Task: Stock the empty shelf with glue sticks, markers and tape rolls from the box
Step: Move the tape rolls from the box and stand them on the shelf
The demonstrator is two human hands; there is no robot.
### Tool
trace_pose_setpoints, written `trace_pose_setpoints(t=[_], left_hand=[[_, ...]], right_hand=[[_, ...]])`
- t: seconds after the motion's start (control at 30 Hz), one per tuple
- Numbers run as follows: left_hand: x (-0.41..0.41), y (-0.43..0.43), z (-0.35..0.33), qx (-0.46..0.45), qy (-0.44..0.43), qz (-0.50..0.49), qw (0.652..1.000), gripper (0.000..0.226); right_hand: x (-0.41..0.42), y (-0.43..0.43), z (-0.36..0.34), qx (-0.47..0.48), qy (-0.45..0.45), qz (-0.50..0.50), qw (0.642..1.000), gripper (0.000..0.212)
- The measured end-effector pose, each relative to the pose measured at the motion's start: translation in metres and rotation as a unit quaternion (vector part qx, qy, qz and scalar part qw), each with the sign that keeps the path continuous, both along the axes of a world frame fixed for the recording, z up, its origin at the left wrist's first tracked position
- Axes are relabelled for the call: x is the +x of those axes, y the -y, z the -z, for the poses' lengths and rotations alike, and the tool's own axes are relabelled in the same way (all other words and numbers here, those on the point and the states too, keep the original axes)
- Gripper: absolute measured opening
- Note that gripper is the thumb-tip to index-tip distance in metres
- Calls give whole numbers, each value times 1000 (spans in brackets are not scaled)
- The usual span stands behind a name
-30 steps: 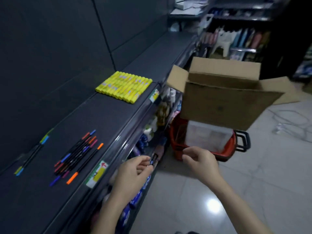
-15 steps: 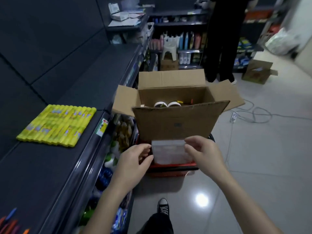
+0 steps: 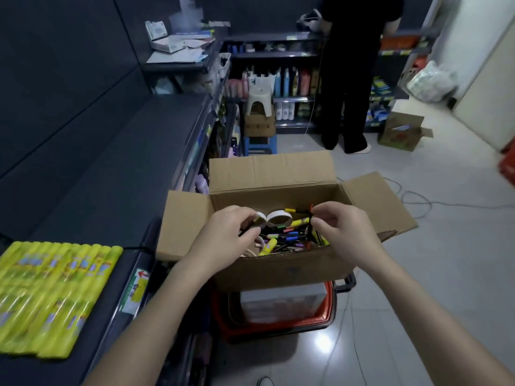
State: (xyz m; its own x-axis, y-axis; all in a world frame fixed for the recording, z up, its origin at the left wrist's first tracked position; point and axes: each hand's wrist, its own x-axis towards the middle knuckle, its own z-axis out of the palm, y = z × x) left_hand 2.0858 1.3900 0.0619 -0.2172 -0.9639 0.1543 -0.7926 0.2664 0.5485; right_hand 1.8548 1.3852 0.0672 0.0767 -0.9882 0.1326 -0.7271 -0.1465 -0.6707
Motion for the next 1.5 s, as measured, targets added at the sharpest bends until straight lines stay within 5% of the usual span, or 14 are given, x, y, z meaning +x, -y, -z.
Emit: trace_pose_setpoints(t=[0.23, 0.57, 0.73, 0.93, 1.1, 1.33, 1.5], left_hand=[[1, 85, 28, 116, 196, 70, 971, 37], [-10, 154, 110, 286, 320, 99, 898, 35], [-11, 156, 157, 347, 379, 131, 848, 26], [8, 148, 190, 354, 358, 85, 859, 53], [8, 153, 203, 305, 394, 107, 861, 54], [10, 148, 214, 181, 497, 192, 827, 56], [13, 139, 224, 159, 478, 171, 847, 48]], right_hand=[[-19, 87, 11, 92, -159, -100, 978, 29], [-29, 205, 90, 300, -359, -251, 848, 42], [-30, 222, 147, 347, -429, -254, 794, 25], [-27, 209, 187, 404, -367, -78, 834, 79], [-25, 202, 197, 352, -327, -43, 876, 64], [-42, 200, 194, 349, -339, -66, 871, 60], [-36, 194, 199, 388, -321, -107, 857, 52]])
